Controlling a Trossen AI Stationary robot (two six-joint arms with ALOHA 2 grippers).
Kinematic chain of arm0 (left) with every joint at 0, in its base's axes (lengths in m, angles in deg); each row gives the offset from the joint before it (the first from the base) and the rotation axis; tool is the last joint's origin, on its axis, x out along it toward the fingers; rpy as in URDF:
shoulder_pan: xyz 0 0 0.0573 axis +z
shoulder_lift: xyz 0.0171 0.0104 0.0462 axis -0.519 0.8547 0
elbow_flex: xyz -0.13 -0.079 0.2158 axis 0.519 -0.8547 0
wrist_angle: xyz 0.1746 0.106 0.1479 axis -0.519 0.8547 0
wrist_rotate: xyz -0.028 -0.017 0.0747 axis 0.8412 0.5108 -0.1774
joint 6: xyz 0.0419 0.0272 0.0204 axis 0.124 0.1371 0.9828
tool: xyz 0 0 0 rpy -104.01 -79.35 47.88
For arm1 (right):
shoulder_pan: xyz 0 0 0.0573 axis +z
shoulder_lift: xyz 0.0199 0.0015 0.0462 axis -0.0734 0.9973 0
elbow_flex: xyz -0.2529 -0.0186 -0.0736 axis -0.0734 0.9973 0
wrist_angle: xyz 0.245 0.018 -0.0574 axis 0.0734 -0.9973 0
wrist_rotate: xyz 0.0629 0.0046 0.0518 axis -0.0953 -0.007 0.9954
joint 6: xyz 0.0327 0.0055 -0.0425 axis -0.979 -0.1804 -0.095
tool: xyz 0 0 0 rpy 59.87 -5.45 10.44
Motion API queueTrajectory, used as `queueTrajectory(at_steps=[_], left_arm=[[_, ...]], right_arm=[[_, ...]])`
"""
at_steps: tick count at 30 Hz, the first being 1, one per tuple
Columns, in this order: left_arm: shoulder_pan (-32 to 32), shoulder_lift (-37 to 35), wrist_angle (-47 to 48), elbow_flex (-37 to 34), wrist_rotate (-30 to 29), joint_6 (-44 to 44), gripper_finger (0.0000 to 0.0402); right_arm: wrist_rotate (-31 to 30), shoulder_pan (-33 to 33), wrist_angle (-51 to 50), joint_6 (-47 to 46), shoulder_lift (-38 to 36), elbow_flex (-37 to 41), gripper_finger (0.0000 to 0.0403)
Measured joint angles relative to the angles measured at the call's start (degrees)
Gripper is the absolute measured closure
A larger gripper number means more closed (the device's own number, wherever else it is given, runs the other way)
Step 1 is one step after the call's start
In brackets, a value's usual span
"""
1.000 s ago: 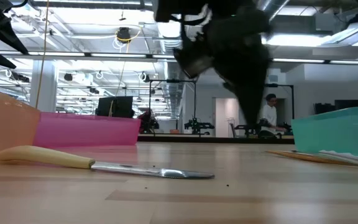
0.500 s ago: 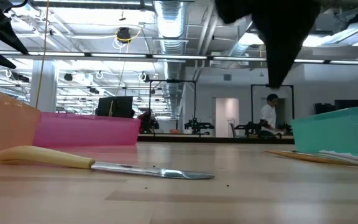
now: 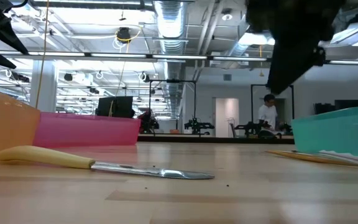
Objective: Sort silverware by color (type)
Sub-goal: Put the yellow knife into the green bin
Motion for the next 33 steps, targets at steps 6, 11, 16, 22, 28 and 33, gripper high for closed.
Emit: queueTrajectory(at_steps=[6,11,16,22,28,33], left_arm=[[0.0,0.0,0.0,0.0,0.0,0.0,0.0155],[0.0,0.0,0.0,0.0,0.0,0.0,0.0155],[0.0,0.0,0.0,0.0,0.0,0.1,0.0155],[0.0,0.1,0.1,0.0,0.1,0.1,0.0155],[0.0,0.3,1.2,0.0,-0.1,0.3,0.0155],[0.0,0.4,1.5,0.0,-0.1,0.4,0.0155]], right_arm=[[3.8,-4.2,6.3,8.7,2.0,1.7,0.0218],[6.5,-5.9,24.3,27.1,4.6,1.5,0.0185],[7.0,-7.9,40.1,37.3,7.6,1.6,0.0182],[6.5,-9.2,53.0,46.6,14.1,-1.0,0.0188],[6.6,-9.5,50.0,48.1,22.2,-11.1,0.0191],[6.5,-9.1,36.5,46.5,29.2,-25.0,0.0191]])
